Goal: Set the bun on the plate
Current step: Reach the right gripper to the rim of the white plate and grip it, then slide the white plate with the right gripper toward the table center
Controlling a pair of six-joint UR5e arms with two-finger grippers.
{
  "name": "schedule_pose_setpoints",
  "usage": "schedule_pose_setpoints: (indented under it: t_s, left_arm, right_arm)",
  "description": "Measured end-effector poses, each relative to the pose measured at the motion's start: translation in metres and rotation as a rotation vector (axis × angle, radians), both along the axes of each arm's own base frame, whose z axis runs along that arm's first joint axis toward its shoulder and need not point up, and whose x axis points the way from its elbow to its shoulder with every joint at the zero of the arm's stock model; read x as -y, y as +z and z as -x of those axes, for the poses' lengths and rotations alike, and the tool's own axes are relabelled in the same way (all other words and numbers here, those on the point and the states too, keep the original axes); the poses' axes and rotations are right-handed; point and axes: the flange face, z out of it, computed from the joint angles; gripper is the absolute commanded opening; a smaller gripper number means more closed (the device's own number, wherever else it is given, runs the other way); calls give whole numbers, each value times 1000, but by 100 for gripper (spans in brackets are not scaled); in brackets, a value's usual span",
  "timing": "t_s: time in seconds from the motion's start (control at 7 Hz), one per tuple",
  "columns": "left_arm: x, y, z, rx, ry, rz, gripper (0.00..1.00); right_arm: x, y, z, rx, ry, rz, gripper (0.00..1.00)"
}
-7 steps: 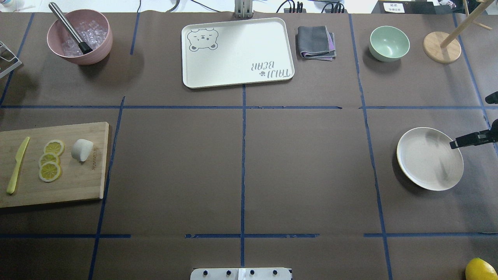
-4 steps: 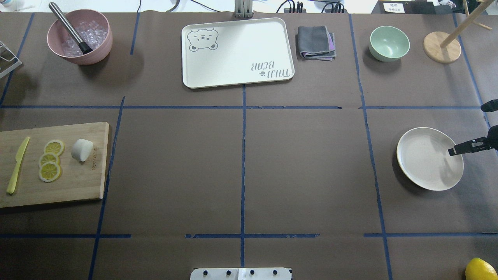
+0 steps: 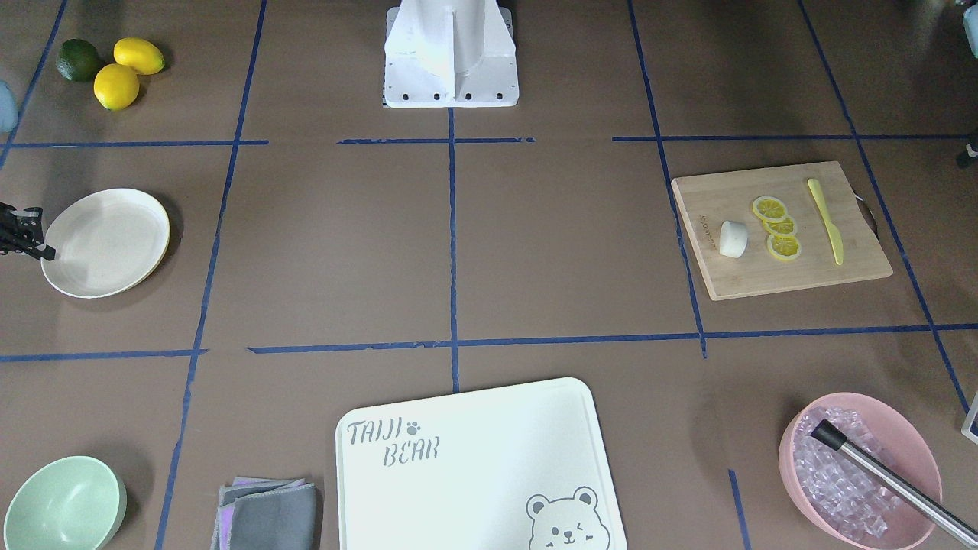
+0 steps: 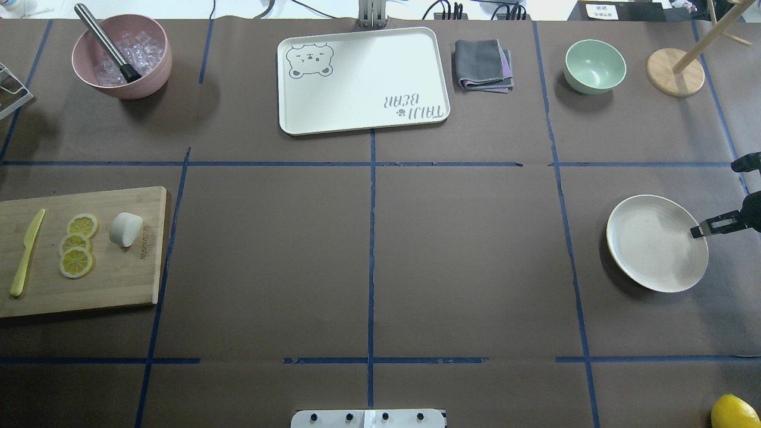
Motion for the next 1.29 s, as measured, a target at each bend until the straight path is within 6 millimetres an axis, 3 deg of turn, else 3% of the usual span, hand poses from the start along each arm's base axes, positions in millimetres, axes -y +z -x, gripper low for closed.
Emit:
schedule_pose_setpoints:
  t_s: [0.29, 0.57, 0.71, 1.0, 1.29]
  left_arm:
    - [0, 0, 0, -1, 0, -1, 100]
    - [1, -2, 0, -3, 0, -3, 100]
    - [1, -2, 0, -4, 0, -4, 100]
    - [2, -3, -1, -5, 0, -5, 100]
    - [2, -3, -1, -6, 1, -6, 100]
  right_arm:
    - [7, -32, 7, 61, -27, -28, 0]
    - [44, -99, 31, 151, -47, -110, 1]
    - [71, -145, 55, 198, -38, -132, 2]
    - [103, -246, 136, 269, -8, -81, 2]
    - [96, -317, 228, 264, 30, -7, 2]
